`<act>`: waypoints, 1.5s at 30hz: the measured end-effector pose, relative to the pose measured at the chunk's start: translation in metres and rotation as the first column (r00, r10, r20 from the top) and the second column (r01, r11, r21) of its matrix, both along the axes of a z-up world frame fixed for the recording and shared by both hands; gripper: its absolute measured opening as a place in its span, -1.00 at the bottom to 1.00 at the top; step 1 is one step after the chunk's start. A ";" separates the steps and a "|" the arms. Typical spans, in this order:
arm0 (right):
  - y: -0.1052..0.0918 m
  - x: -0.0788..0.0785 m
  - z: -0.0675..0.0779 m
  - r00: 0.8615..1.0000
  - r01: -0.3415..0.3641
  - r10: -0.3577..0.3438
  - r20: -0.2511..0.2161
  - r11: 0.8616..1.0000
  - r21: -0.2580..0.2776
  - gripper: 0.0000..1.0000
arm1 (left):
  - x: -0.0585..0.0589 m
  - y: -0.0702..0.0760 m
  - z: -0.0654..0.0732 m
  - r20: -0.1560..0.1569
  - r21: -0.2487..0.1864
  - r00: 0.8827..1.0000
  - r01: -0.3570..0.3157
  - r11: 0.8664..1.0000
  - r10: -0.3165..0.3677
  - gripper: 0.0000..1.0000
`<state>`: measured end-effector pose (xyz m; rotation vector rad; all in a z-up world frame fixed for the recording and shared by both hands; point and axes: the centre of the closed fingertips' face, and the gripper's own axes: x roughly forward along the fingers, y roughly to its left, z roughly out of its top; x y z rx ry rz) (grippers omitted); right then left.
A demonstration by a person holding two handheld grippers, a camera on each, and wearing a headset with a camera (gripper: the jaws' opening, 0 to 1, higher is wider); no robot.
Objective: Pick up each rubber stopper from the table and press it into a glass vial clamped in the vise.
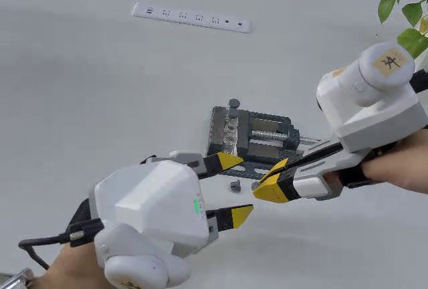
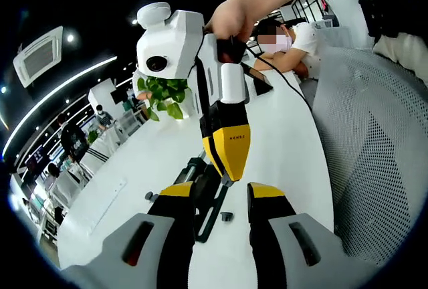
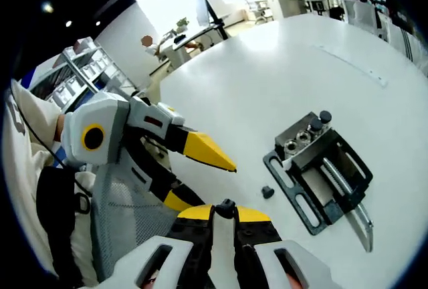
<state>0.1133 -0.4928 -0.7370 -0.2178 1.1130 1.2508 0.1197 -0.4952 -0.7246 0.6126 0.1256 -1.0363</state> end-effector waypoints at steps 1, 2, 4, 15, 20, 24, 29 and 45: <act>0.000 0.000 0.001 1.000 -0.004 0.004 -0.002 1.000 0.005 -0.87 | -0.001 -0.001 0.001 0.008 0.002 1.000 0.010 1.000 -0.010 -0.47; 0.001 -0.001 0.002 1.000 0.000 0.001 -0.017 1.000 0.013 -0.87 | -0.002 -0.003 0.002 0.032 0.019 0.999 0.031 0.999 -0.031 -0.52; 0.002 -0.003 0.004 1.000 -0.007 0.008 -0.020 1.000 0.017 -0.87 | -0.004 -0.003 0.002 0.051 0.044 0.997 0.048 0.998 -0.050 -0.61; 0.002 -0.010 0.008 0.997 -0.029 0.031 -0.066 0.999 0.030 -0.87 | -0.010 -0.006 0.003 0.117 0.114 0.985 0.114 0.987 -0.128 -0.82; 0.003 -0.012 0.009 0.996 -0.030 0.032 -0.077 0.999 0.036 -0.87 | -0.013 -0.007 0.004 0.139 0.140 0.979 0.131 0.981 -0.150 -0.84; 0.003 -0.014 0.011 0.995 -0.037 0.042 -0.094 0.998 0.050 -0.87 | -0.017 -0.008 0.006 0.157 0.154 0.972 0.151 0.976 -0.175 -0.88; 0.002 -0.017 0.013 0.991 -0.064 0.071 -0.112 0.996 0.063 -0.88 | -0.020 -0.010 0.007 0.177 0.176 0.961 0.182 0.967 -0.213 -0.89; 0.000 -0.014 0.018 0.989 -0.077 0.088 -0.119 0.993 0.094 -0.86 | -0.015 -0.013 0.012 0.181 0.184 0.954 0.207 0.961 -0.240 -0.91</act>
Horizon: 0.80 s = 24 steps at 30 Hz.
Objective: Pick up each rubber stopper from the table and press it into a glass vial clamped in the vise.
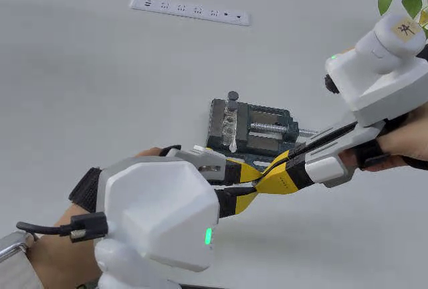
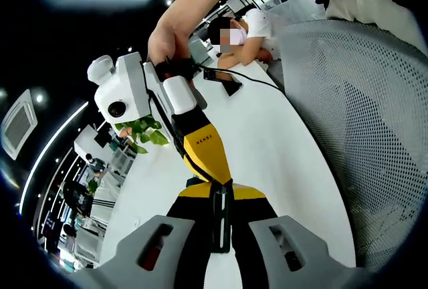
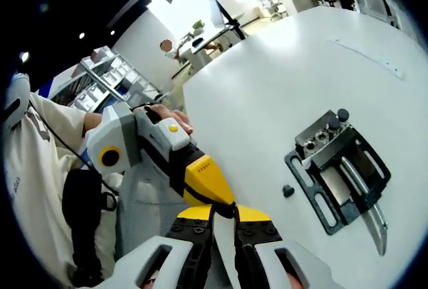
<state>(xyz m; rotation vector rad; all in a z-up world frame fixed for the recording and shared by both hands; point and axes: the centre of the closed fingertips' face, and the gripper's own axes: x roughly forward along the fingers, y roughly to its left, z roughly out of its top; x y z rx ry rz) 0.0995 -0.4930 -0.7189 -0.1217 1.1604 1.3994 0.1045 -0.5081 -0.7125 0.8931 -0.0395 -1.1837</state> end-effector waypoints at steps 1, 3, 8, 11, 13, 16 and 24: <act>0.000 0.000 0.000 1.000 -0.002 0.002 0.006 1.000 0.003 -0.86 | 0.000 0.000 0.000 0.000 0.000 1.000 -0.002 1.000 0.002 -0.91; 0.000 0.000 0.001 1.000 -0.015 0.015 0.019 1.000 0.008 -0.86 | 0.000 0.000 0.000 -0.004 -0.003 1.000 -0.003 1.000 0.003 -0.91; -0.002 0.003 -0.001 0.997 -0.043 0.042 0.067 0.999 0.006 -0.70 | 0.003 0.003 -0.001 -0.023 -0.010 1.000 -0.019 1.000 0.019 -0.91; -0.005 0.008 -0.003 0.991 -0.059 0.059 0.119 0.998 -0.004 -0.60 | 0.007 0.006 0.000 -0.078 -0.055 0.995 -0.061 0.997 0.056 -0.91; -0.004 0.013 0.000 0.979 -0.086 0.083 0.188 0.996 0.009 -0.53 | 0.010 0.009 -0.002 -0.155 -0.098 0.984 -0.105 0.990 0.089 -0.91; -0.004 0.018 0.004 0.940 -0.150 0.145 0.308 0.989 -0.005 -0.47 | 0.019 0.015 -0.001 -0.257 -0.161 0.956 -0.184 0.970 0.138 -0.91; -0.002 0.019 0.012 0.815 -0.304 0.308 0.490 0.948 -0.091 -0.53 | 0.025 0.021 -0.003 -0.457 -0.242 0.877 -0.281 0.929 0.146 -0.92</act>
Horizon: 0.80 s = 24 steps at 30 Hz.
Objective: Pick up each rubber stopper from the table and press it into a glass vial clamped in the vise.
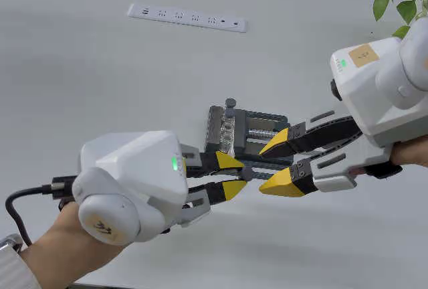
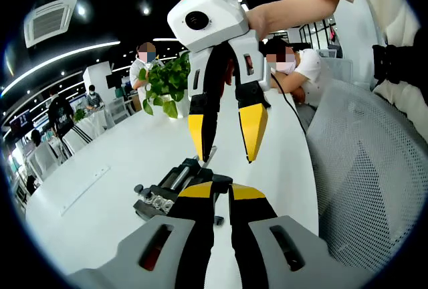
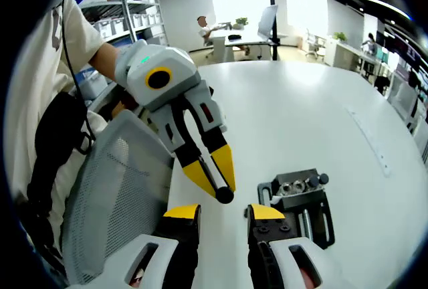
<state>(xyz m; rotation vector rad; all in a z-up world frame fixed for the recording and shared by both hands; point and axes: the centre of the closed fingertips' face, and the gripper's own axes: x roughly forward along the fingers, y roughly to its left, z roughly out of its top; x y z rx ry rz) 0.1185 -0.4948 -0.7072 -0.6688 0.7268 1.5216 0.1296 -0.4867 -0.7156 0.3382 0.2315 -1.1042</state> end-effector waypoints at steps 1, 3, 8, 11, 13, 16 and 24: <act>0.001 -0.001 0.001 1.000 -0.017 0.017 0.011 1.000 0.002 -0.53 | 0.001 0.000 0.001 -0.008 -0.010 1.000 0.000 1.000 0.000 -0.92; 0.002 0.001 0.002 0.997 -0.057 0.057 0.051 0.998 -0.011 -0.54 | -0.001 -0.002 0.001 -0.048 -0.036 0.999 0.003 0.999 -0.005 -0.92; 0.004 -0.002 0.004 0.985 -0.141 0.144 0.097 0.989 -0.038 -0.59 | -0.003 -0.006 0.002 -0.104 -0.079 0.994 0.009 0.997 -0.017 -0.92; 0.002 -0.003 0.002 0.977 -0.180 0.185 0.104 0.982 -0.055 -0.61 | -0.007 -0.009 0.002 -0.121 -0.087 0.992 0.030 0.996 -0.040 -0.92; 0.002 -0.005 0.002 0.966 -0.224 0.231 0.119 0.972 -0.070 -0.61 | -0.010 -0.012 0.003 -0.145 -0.102 0.988 0.039 0.994 -0.054 -0.92; 0.002 -0.011 0.001 0.948 -0.280 0.290 0.134 0.956 -0.090 -0.63 | -0.014 -0.015 0.004 -0.191 -0.137 0.979 0.045 0.989 -0.071 -0.92; 0.002 -0.016 0.000 0.912 -0.357 0.373 0.171 0.926 -0.121 -0.71 | -0.018 -0.015 0.005 -0.268 -0.212 0.959 0.036 0.977 -0.093 -0.92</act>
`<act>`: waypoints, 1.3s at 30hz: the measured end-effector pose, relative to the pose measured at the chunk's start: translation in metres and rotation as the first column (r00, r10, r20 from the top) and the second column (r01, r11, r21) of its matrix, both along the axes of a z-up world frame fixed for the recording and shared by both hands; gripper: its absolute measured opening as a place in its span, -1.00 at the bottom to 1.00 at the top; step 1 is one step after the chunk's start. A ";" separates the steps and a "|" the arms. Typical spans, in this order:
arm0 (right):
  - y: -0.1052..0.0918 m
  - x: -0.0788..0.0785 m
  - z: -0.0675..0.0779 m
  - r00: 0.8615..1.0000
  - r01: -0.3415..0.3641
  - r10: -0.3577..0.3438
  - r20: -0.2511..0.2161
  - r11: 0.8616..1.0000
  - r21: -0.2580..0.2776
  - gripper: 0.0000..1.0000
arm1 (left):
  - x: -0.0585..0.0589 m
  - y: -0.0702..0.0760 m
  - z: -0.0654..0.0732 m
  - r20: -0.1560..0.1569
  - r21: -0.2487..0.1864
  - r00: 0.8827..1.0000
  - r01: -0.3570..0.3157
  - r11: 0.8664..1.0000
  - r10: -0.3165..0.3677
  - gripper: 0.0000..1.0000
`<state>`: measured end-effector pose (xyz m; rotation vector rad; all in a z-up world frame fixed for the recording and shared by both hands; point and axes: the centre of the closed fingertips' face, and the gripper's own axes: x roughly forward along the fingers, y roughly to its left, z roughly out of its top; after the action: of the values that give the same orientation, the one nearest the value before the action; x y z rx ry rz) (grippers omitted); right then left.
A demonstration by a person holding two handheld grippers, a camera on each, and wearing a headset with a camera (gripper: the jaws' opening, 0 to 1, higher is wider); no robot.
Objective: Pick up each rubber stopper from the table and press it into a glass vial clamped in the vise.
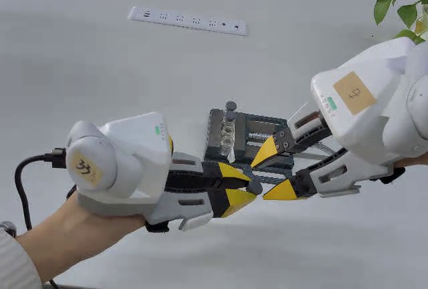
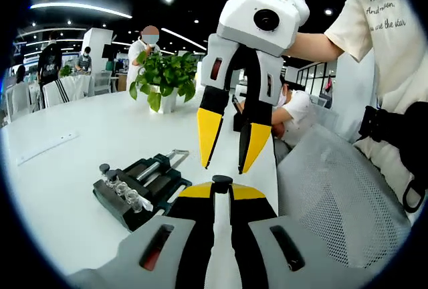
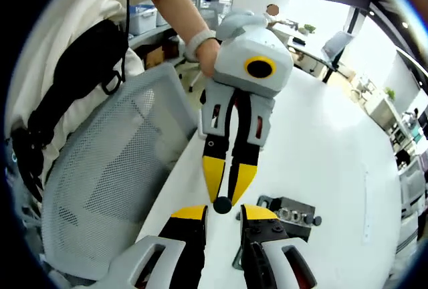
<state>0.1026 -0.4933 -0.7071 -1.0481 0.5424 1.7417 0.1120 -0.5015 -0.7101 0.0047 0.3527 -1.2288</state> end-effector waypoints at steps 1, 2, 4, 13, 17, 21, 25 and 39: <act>-0.001 -0.001 -0.001 1.000 -0.011 0.011 0.003 1.000 -0.004 -0.72 | 0.000 0.000 0.000 -0.004 -0.005 1.000 0.001 1.000 -0.002 -0.92; -0.001 -0.001 -0.001 1.000 -0.016 0.016 0.009 1.000 -0.003 -0.73 | -0.001 0.000 0.001 -0.015 -0.014 1.000 0.002 1.000 -0.003 -0.92; -0.002 -0.002 -0.002 1.000 -0.024 0.024 0.012 1.000 -0.007 -0.75 | -0.001 0.000 0.003 -0.031 -0.034 1.000 -0.005 0.999 0.004 -0.92; 0.002 -0.002 -0.002 0.998 -0.057 0.058 0.033 0.998 -0.007 -0.78 | -0.003 -0.001 0.007 -0.044 -0.054 0.999 0.009 0.998 -0.011 -0.92; 0.003 -0.001 -0.002 0.997 -0.062 0.062 0.039 0.998 -0.003 -0.81 | -0.002 -0.001 0.007 -0.043 -0.054 0.999 0.008 0.999 -0.011 -0.92; 0.002 -0.001 -0.003 0.997 -0.069 0.069 0.038 0.998 -0.015 -0.82 | -0.002 -0.001 0.007 -0.045 -0.056 0.999 0.007 0.998 -0.010 -0.92; 0.002 -0.002 -0.003 0.996 -0.074 0.075 0.039 0.997 -0.016 -0.85 | -0.001 0.001 0.006 -0.047 -0.056 0.999 0.002 0.998 -0.005 -0.92; 0.002 -0.005 -0.005 0.996 -0.080 0.081 0.030 0.996 -0.027 -0.85 | -0.003 0.000 0.005 -0.054 -0.059 0.998 0.008 0.998 -0.011 -0.92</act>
<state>0.0981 -0.4908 -0.7117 -1.1266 0.5106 1.7903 0.1087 -0.5015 -0.7054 -0.0775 0.3641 -1.2501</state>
